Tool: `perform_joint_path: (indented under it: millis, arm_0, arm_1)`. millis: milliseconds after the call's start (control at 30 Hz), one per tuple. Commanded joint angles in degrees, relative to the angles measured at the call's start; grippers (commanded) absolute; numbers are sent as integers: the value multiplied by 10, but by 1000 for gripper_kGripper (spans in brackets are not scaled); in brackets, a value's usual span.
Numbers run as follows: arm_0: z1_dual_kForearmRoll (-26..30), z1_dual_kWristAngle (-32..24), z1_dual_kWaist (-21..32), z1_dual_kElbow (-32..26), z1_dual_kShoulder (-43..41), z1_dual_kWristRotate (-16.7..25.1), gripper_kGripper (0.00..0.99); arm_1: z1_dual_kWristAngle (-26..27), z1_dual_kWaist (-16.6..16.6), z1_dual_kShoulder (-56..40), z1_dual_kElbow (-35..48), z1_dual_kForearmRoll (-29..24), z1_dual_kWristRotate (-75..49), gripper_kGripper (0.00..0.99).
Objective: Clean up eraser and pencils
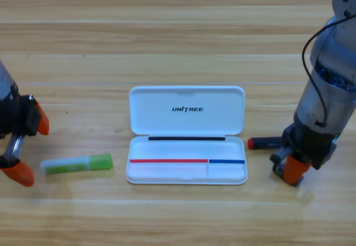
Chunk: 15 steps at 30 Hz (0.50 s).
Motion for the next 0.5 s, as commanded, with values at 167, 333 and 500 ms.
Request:
perform_joint_path:
  millis: [167, 333, 500]
  arm_0:
    - [-37, 27, 9, 8, 58, -44, 986]
    - [-47, 15, 8, -5, 84, -54, 985]
    - [-61, -1, 6, -9, 105, -54, 989]
  arm_1:
    - [-11, 36, -70, -117, 129, -197, 0]
    - [-9, 53, -17, -166, 142, -261, 0]
    - [-7, 68, 26, -202, 142, -308, 0]
